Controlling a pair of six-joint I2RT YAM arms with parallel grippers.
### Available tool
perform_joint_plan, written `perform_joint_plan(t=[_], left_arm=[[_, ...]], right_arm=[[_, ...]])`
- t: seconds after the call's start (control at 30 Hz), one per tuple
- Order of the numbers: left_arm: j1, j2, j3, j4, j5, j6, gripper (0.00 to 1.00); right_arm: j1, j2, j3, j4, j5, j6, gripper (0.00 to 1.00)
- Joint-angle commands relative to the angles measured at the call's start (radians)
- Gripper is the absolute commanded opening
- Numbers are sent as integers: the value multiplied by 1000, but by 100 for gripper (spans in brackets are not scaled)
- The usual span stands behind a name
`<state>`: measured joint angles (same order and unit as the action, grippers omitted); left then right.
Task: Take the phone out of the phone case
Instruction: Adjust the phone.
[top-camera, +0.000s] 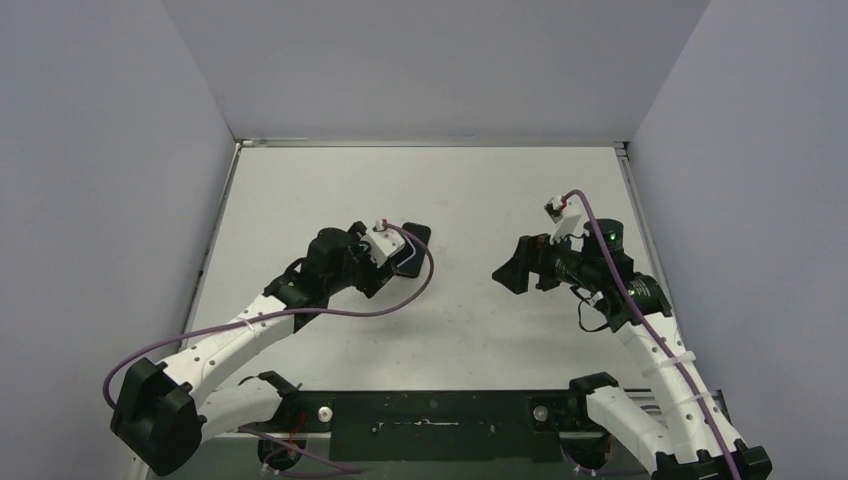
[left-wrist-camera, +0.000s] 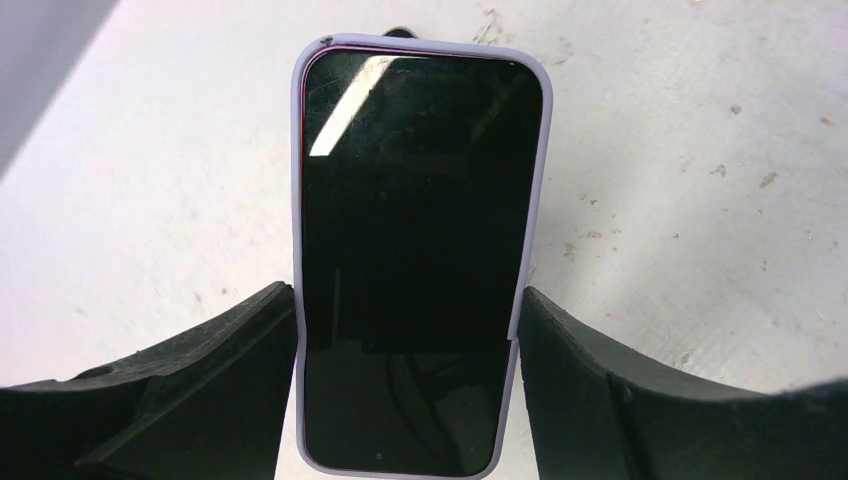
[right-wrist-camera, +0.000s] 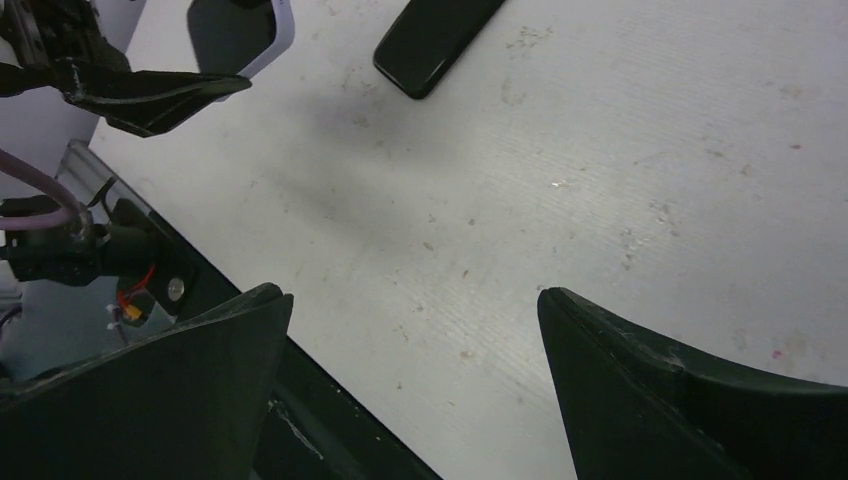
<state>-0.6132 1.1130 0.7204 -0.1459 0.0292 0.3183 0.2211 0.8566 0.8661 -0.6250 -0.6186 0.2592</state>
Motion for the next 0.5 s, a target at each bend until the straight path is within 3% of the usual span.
perform_joint_plan(t=[0.0,0.17,0.47], left_arm=[[-36,-98,-24,186,128,228,0],[-93,-156,-53,150,183,431,0],[-193,-195,-27,41,155,715,0]], right_arm=[[60,23,5,105,-69,57,100],[112,140,27,180,-176,131,100],[335,396,216,145,-106,101,100]])
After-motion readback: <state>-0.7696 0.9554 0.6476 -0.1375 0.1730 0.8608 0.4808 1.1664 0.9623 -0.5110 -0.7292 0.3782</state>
